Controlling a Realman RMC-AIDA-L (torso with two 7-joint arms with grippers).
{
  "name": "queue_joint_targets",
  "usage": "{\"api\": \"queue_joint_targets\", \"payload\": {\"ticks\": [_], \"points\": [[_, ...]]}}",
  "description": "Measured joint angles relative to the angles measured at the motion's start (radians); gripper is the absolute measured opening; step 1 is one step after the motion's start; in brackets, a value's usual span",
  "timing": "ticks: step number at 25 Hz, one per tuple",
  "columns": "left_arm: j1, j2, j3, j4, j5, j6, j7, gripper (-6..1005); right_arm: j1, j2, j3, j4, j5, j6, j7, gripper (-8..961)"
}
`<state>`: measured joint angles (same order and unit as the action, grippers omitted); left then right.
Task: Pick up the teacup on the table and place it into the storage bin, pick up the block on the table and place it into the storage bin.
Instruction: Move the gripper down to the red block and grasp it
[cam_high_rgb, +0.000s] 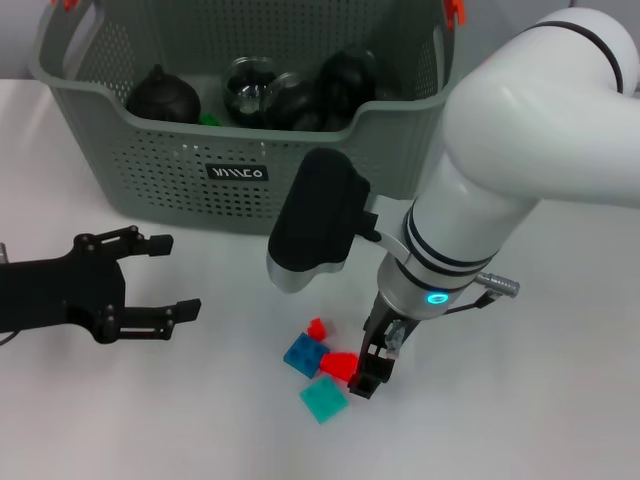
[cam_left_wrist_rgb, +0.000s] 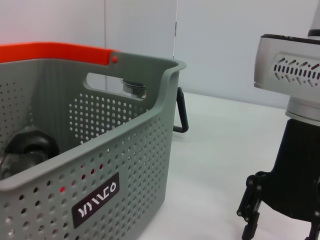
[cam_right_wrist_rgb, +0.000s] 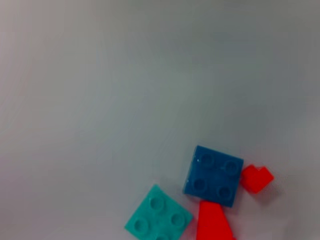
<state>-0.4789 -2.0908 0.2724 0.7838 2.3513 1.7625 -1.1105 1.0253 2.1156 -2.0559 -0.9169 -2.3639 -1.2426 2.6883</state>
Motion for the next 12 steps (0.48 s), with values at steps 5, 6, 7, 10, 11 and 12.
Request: {"api": "queue_joint_targets", "payload": {"ticks": [5,6,7,10,11,12], "points": [[-0.003,0.001,0.001,0.000,0.000,0.000,0.000,905,0.001,0.002,-0.001,0.003,0.007,0.026,0.000,764],[-0.004,0.001,0.001,0.000,0.000,0.000,0.000,905,0.001,0.002,-0.002,0.003,0.010,0.032,0.000,764],[-0.004,0.002,0.001,0.000,0.000,-0.001,0.000,905,0.001,0.002,-0.002,0.004,0.013,0.037,0.000,764],[-0.004,0.003,0.001,0.000,0.000,-0.001,0.000,905,0.001,0.004,-0.003,0.010,0.014,0.047,0.000,764],[-0.004,0.003,0.001,0.000,0.000,-0.001,0.000,905,0.002,0.004,-0.003,0.014,0.015,0.052,0.000,764],[-0.004,0.003,0.001,0.000,0.000,-0.001,0.000,905,0.003,0.004,-0.004,0.020,0.018,0.056,0.000,764]]}}
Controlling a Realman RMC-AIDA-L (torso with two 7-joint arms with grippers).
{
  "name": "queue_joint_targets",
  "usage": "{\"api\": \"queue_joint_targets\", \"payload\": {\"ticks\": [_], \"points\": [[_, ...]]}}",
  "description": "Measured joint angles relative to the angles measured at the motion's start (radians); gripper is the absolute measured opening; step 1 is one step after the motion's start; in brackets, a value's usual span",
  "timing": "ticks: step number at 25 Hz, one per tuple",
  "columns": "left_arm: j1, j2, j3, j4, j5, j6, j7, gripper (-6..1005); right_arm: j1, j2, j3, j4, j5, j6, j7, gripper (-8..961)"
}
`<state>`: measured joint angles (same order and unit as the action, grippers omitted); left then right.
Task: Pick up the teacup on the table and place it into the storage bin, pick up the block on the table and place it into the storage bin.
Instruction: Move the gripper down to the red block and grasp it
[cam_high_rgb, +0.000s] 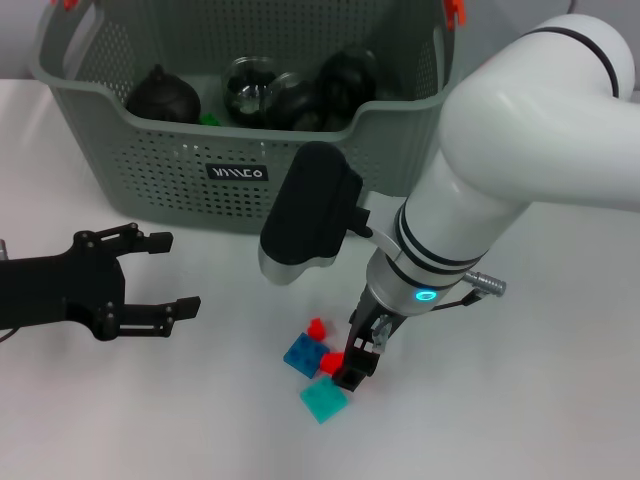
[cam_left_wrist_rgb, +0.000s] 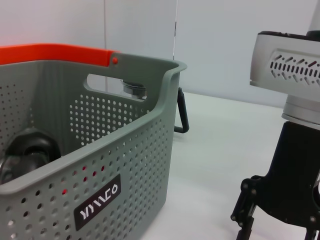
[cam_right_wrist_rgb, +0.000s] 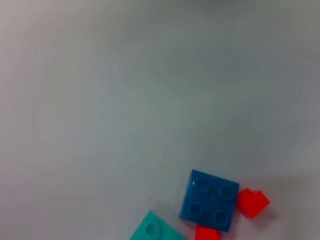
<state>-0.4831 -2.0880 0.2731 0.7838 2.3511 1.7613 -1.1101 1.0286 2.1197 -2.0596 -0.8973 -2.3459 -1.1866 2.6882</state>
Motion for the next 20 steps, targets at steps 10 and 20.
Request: {"api": "queue_joint_targets", "payload": {"ticks": [10,20], "points": [[0.001,0.000,-0.004,-0.009,0.002,-0.002,0.007,905,0.003,0.000,-0.002,0.027,0.018,0.026,-0.001,765],[0.001,0.000,-0.005,-0.009,0.002,-0.002,0.009,905,-0.001,0.002,-0.005,0.028,0.032,0.025,-0.002,731]]}}
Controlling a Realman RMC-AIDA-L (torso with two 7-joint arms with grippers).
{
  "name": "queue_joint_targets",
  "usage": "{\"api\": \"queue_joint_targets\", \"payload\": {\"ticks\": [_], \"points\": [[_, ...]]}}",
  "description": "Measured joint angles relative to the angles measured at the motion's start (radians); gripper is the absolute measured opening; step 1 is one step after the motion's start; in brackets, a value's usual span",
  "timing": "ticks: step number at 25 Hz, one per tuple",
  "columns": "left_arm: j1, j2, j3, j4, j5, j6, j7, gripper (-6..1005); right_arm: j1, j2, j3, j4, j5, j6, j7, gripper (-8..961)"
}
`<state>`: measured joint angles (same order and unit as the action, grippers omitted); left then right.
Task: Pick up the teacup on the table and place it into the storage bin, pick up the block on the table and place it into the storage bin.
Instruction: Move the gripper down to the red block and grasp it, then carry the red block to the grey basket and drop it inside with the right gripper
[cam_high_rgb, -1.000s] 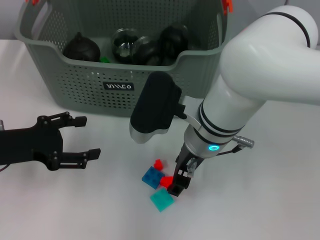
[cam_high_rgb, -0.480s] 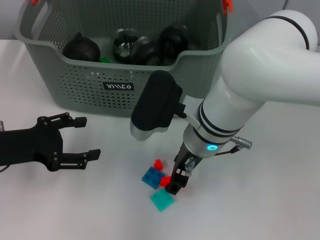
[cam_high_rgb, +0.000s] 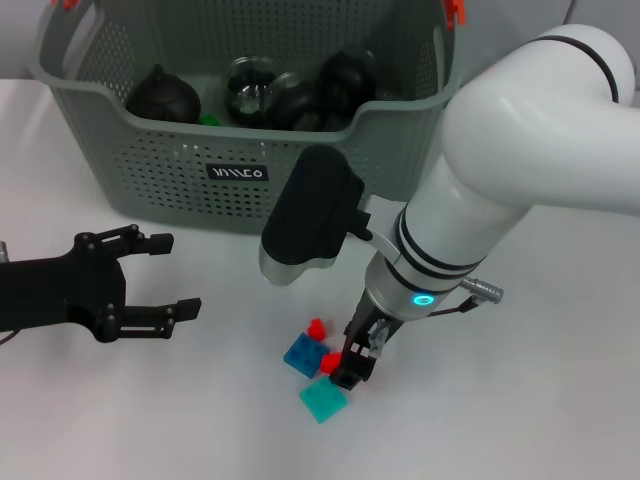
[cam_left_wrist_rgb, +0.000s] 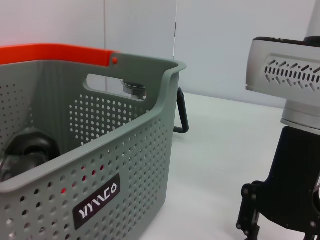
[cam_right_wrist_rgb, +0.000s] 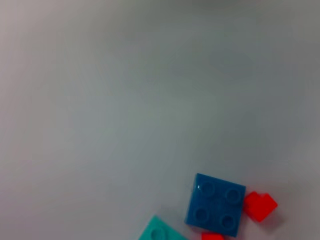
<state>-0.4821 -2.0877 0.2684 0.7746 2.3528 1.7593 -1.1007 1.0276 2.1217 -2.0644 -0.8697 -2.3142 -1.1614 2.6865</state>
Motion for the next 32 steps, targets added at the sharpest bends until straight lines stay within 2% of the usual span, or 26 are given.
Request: {"api": "queue_joint_targets", "payload": {"ticks": [9,12,28,32], "points": [[-0.002,0.002,0.002,-0.001,0.000,-0.007,0.001,904,-0.003,0.000,-0.001,0.001,0.001,0.001,-0.001,572],[-0.003,0.001,0.004,-0.001,0.000,-0.010,0.001,904,0.000,0.000,-0.003,0.009,0.001,0.002,-0.003,468],[-0.003,0.000,0.005,-0.003,-0.003,-0.011,0.001,904,0.005,0.001,-0.005,0.026,0.028,-0.003,-0.024,436],[-0.003,0.000,0.004,-0.003,-0.003,-0.011,0.001,904,0.004,-0.002,0.001,0.021,0.029,-0.006,-0.013,334]]}}
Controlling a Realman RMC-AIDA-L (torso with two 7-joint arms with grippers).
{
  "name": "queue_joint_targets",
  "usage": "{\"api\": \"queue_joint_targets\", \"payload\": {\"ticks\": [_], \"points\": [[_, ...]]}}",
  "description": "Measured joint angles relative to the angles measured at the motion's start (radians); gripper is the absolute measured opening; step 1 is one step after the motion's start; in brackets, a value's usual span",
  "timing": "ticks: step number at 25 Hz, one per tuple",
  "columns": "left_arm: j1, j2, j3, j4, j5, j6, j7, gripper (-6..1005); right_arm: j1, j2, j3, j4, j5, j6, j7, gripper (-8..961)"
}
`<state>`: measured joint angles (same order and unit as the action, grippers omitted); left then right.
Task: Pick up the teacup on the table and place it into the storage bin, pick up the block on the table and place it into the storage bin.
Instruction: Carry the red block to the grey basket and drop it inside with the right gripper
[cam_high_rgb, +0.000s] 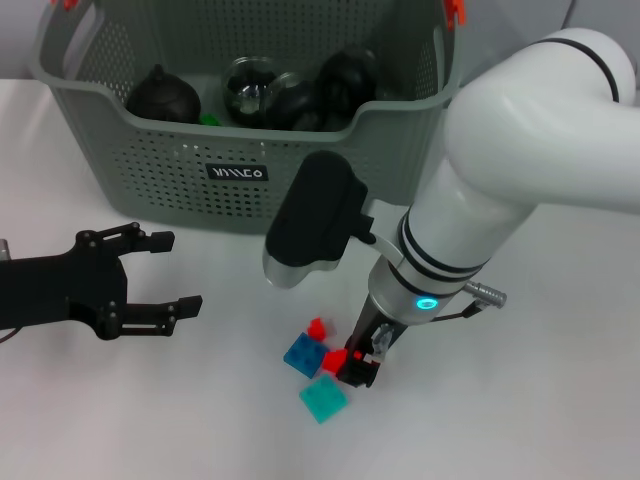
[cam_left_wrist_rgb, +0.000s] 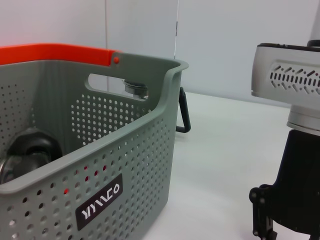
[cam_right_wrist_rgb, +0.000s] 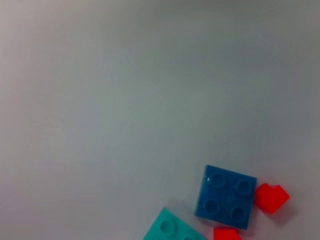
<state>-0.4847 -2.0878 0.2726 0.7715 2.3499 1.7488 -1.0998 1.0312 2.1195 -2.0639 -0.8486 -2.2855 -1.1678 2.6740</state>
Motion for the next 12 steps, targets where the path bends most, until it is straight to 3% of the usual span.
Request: {"api": "queue_joint_targets", "payload": {"ticks": [4,7,12], "points": [[0.001,0.000,-0.004,0.000,0.001,0.000,0.000,904,-0.019,-0.013,0.025,-0.047,-0.008,-0.038,0.024,308],[0.005,0.001,-0.005,0.000,0.002,0.000,0.000,904,-0.074,-0.020,0.109,-0.153,-0.067,-0.121,0.038,308],[0.006,0.001,-0.006,0.000,0.000,0.000,0.000,905,-0.193,-0.018,0.314,-0.473,-0.192,-0.295,0.049,308]]}}
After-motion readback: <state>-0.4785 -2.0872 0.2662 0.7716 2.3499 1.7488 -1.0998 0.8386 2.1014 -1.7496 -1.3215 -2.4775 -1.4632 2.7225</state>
